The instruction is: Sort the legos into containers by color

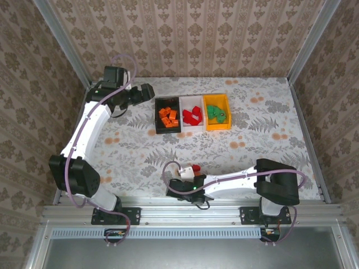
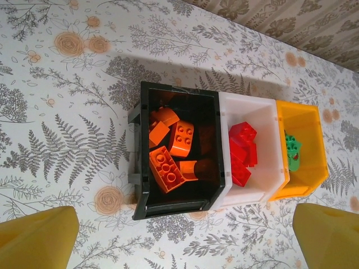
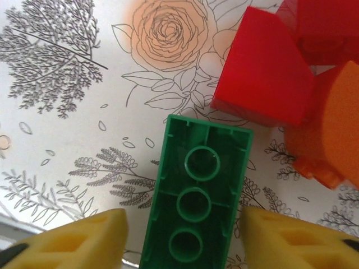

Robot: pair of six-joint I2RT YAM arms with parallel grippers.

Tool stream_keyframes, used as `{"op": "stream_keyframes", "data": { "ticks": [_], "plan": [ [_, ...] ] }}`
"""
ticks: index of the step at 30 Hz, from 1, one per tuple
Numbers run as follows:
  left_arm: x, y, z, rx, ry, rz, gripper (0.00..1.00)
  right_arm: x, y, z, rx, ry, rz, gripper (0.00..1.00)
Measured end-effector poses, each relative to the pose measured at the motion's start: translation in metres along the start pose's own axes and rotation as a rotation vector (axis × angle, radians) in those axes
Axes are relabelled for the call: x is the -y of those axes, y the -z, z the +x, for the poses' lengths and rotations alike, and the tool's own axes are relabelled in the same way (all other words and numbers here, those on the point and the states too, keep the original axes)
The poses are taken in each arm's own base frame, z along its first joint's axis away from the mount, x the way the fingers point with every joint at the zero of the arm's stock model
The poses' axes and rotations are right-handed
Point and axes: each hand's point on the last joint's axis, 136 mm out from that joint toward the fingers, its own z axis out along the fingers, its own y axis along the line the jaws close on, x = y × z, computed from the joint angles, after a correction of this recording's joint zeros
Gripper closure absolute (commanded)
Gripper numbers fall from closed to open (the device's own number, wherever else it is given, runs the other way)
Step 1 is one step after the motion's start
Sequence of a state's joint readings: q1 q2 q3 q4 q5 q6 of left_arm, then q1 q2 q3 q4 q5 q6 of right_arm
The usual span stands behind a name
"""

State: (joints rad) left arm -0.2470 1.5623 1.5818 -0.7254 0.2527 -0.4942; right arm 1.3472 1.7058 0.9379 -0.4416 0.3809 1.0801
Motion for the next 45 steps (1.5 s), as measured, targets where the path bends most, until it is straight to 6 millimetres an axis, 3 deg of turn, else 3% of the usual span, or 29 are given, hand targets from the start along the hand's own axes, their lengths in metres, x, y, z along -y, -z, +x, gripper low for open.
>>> {"op": "stream_keyframes", "data": {
  "ticks": [5, 9, 12, 15, 17, 19, 21, 23, 26, 29, 34, 38, 41, 44, 45],
  "plan": [
    [0.003, 0.000, -0.001, 0.001, 0.005, 0.017, 0.00, 0.000, -0.005, 0.001, -0.003, 0.017, 0.023, 0.71],
    [0.004, -0.001, 0.000, 0.000, 0.007, 0.027, 0.00, -0.010, -0.002, -0.003, 0.011, 0.036, 0.015, 0.75],
    [0.005, -0.002, 0.000, -0.005, 0.009, 0.032, 0.00, -0.022, 0.012, -0.007, 0.039, 0.079, 0.000, 0.76],
    [0.005, -0.003, 0.001, -0.008, 0.011, 0.034, 0.00, -0.028, 0.038, -0.021, 0.091, 0.128, -0.020, 0.76],
    [0.005, -0.004, 0.002, -0.010, 0.013, 0.038, 0.00, -0.023, 0.063, -0.049, 0.157, 0.132, -0.036, 0.75],
    [0.004, -0.007, 0.003, -0.012, 0.021, 0.042, 0.00, -0.003, 0.083, -0.088, 0.229, 0.094, -0.042, 0.74],
    [0.003, -0.012, 0.007, -0.020, 0.029, 0.045, 0.00, 0.034, 0.097, -0.136, 0.308, 0.019, -0.013, 0.74],
    [0.002, -0.019, 0.013, -0.042, 0.034, 0.043, 0.00, 0.084, 0.102, -0.185, 0.376, -0.081, 0.040, 0.74],
    [0.011, -0.035, 0.024, -0.085, 0.023, 0.060, 0.00, 0.158, 0.087, -0.231, 0.391, -0.192, 0.139, 0.74],
    [0.026, -0.053, 0.044, -0.149, -0.002, 0.086, 0.00, 0.199, 0.054, -0.257, 0.309, -0.224, 0.181, 0.74],
    [0.063, -0.079, 0.090, -0.275, -0.068, 0.140, 0.00, 0.226, -0.004, -0.303, 0.213, -0.233, 0.170, 0.74],
    [0.082, -0.093, 0.122, -0.361, -0.107, 0.169, 0.01, 0.249, -0.035, -0.324, 0.173, -0.259, 0.169, 0.73],
    [0.082, -0.095, 0.127, -0.378, -0.105, 0.169, 0.00, 0.260, -0.046, -0.335, 0.148, -0.268, 0.158, 0.66],
    [0.080, -0.096, 0.125, -0.374, -0.100, 0.167, 0.00, 0.268, -0.046, -0.349, 0.152, -0.271, 0.158, 0.47],
    [0.079, -0.096, 0.124, -0.373, -0.098, 0.165, 0.00, 0.268, -0.045, -0.351, 0.156, -0.260, 0.158, 0.46]
  ]
}}
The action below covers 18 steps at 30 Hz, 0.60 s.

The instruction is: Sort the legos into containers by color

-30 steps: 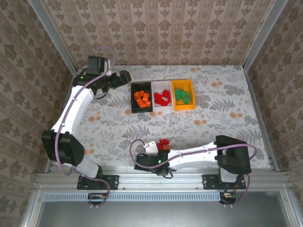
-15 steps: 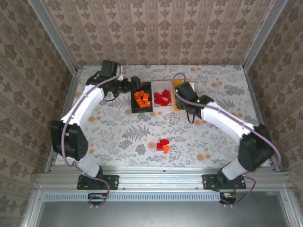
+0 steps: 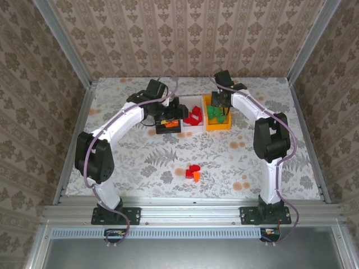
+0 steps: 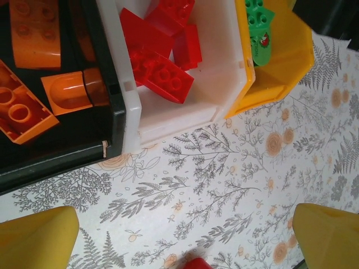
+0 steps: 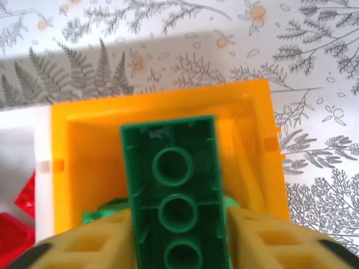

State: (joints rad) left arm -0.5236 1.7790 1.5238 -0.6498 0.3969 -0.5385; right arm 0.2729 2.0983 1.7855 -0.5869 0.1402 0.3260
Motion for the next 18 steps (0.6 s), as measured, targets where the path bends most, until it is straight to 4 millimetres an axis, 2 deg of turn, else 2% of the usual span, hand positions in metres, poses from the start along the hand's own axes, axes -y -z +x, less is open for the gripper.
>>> {"op": "stream_keyframes", "data": {
  "ticks": [6, 9, 13, 17, 18],
  "plan": [
    [0.000, 0.000, 0.000, 0.000, 0.000, 0.000, 0.00, 0.001, 0.008, 0.008, -0.007, 0.021, 0.001, 0.42],
    [0.003, 0.000, 0.002, -0.004, -0.011, 0.001, 0.00, 0.005, 0.025, 0.018, -0.001, 0.021, -0.001, 0.41],
    [0.013, 0.000, 0.012, -0.025, -0.068, -0.045, 0.01, 0.009, 0.076, 0.037, 0.072, 0.020, -0.035, 0.41],
    [0.044, 0.001, 0.027, -0.045, -0.182, -0.086, 0.08, 0.004, 0.139, 0.066, 0.205, -0.005, -0.113, 0.40],
    [0.051, -0.001, 0.033, -0.053, -0.206, -0.090, 0.08, 0.003, 0.149, 0.074, 0.230, -0.012, -0.133, 0.40]
  ]
}}
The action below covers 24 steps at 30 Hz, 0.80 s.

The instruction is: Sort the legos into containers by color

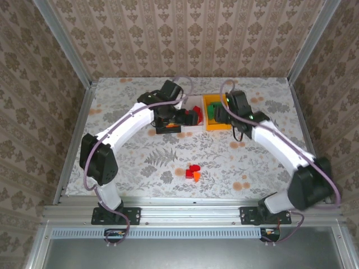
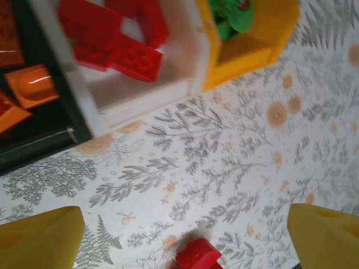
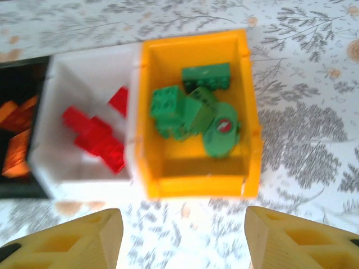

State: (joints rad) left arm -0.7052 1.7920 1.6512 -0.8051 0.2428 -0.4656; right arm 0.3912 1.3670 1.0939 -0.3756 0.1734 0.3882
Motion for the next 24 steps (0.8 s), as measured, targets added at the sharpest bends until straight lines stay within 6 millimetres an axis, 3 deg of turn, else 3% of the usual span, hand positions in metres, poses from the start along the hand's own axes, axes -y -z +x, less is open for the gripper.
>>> {"op": "stream_keyframes", "data": {
  "ticks": [3, 8, 11, 13, 16, 19, 24],
  "plan": [
    [0.016, -0.010, 0.029, -0.034, -0.059, -0.023, 0.08, 0.002, 0.026, 0.027, 0.043, -0.032, -0.045, 0.40],
    [0.014, -0.034, 0.125, -0.164, -0.110, -0.108, 0.10, 0.007, 0.040, 0.071, 0.027, -0.021, -0.058, 0.37],
    [0.015, -0.046, 0.171, -0.223, -0.127, -0.126, 0.10, 0.014, 0.047, 0.083, 0.042, -0.021, -0.058, 0.36],
    [0.015, -0.052, 0.190, -0.246, -0.135, -0.135, 0.10, 0.020, 0.050, 0.087, 0.053, -0.025, -0.047, 0.36],
    [0.017, -0.056, 0.202, -0.251, -0.143, -0.146, 0.12, 0.024, 0.050, 0.092, 0.056, -0.025, -0.044, 0.35],
    [0.018, -0.059, 0.199, -0.224, -0.133, -0.150, 0.14, 0.025, 0.050, 0.096, 0.052, -0.024, -0.042, 0.35],
    [0.004, -0.065, 0.204, -0.214, -0.108, -0.190, 0.20, 0.025, 0.050, 0.096, 0.055, -0.025, -0.044, 0.35]
  ]
}}
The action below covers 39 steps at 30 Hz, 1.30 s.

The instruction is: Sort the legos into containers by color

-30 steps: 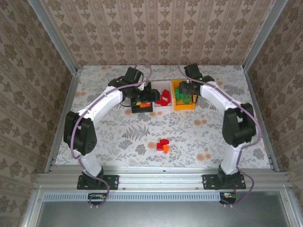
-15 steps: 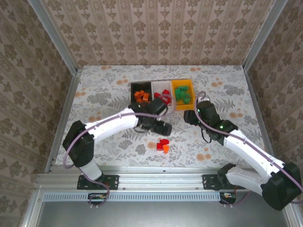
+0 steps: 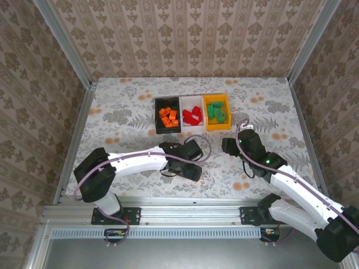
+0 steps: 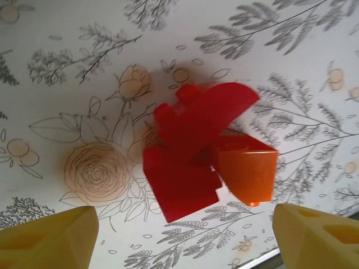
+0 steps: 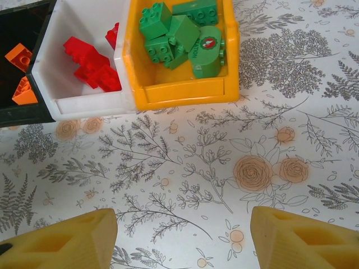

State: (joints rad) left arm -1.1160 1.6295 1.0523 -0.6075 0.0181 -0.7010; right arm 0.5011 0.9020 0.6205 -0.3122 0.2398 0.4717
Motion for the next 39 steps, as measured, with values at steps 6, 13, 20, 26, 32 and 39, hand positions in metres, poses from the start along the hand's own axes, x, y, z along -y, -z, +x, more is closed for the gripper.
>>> {"op": "stream_keyframes", "data": {
  "ticks": [6, 13, 20, 26, 32, 39],
  "plan": [
    [-0.013, -0.009, 0.001, 0.003, 0.036, -0.017, 0.26, 0.004, -0.002, 0.008, -0.015, 0.004, 0.008, 0.34],
    [-0.017, -0.014, -0.002, 0.019, 0.059, 0.000, 0.30, 0.004, 0.002, 0.006, -0.002, 0.000, 0.002, 0.34],
    [-0.028, -0.011, 0.004, 0.032, 0.077, 0.001, 0.31, 0.004, 0.004, 0.006, 0.003, -0.004, -0.002, 0.34],
    [-0.045, -0.002, 0.014, 0.032, 0.101, -0.026, 0.27, 0.004, 0.004, 0.006, 0.003, -0.005, -0.002, 0.34],
    [-0.038, 0.011, 0.006, 0.063, 0.086, -0.001, 0.18, 0.004, 0.004, 0.006, 0.002, -0.004, -0.001, 0.34],
    [-0.028, 0.009, 0.004, 0.054, 0.045, 0.022, 0.23, 0.008, 0.001, 0.014, -0.015, 0.000, 0.008, 0.34]
  ]
}}
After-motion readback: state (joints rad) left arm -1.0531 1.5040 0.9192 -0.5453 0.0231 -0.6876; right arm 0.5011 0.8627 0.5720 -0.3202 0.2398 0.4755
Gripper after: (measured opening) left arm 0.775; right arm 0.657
